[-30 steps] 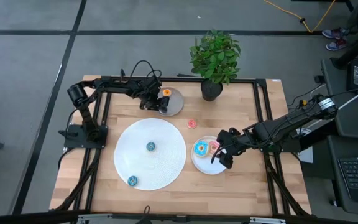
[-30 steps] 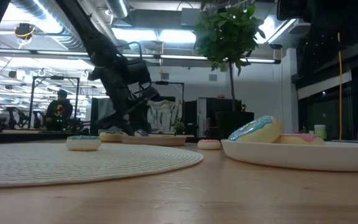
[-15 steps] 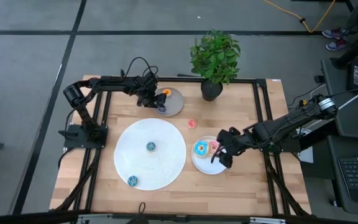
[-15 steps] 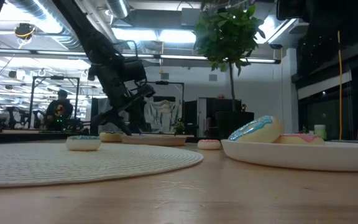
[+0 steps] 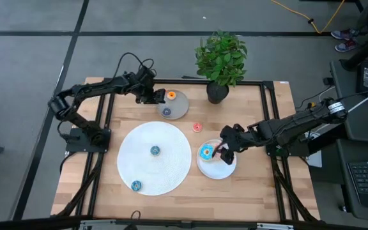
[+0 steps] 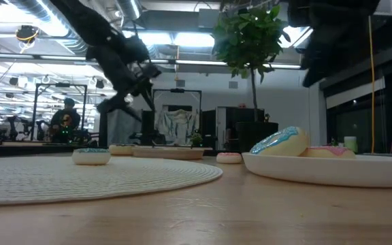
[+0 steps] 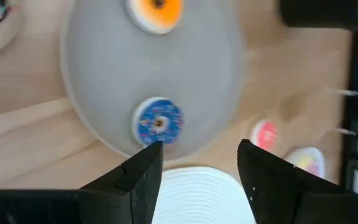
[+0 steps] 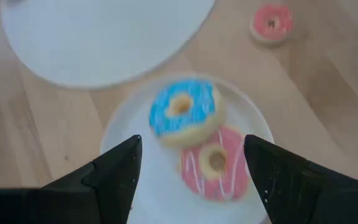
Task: Pick & Place donuts
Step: Put the small pink donut on the brown plate
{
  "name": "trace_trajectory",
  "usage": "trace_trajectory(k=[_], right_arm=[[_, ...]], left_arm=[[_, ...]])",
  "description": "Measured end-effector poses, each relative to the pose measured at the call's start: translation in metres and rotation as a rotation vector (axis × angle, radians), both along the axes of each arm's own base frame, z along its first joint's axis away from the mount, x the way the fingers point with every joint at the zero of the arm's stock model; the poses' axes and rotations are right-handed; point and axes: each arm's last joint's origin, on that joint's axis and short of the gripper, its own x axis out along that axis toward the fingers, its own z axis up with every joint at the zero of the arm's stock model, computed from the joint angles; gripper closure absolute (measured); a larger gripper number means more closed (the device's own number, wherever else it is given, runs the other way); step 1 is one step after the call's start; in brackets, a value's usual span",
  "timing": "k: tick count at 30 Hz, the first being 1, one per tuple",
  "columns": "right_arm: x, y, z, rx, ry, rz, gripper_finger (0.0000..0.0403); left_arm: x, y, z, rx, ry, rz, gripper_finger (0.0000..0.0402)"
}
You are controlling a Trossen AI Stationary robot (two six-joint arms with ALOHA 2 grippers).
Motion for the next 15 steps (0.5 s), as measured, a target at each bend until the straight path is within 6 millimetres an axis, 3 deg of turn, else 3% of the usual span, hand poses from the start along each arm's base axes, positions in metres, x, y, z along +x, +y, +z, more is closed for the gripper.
trace_trajectory(k=[9,15], right_arm=[[0.02,-0.029,0.001,0.012,-0.091,-0.087,0.0118],[0.042,-0.049,-0.018,0.087,-0.058,-0.064,0.0118]], left_arm=[[-0.002,-0.041,0.047,0.192,-0.068,-0.005,0.0203],[-0.007,-0.067,0.073,0.326,-0.119,0.005,0.0203]])
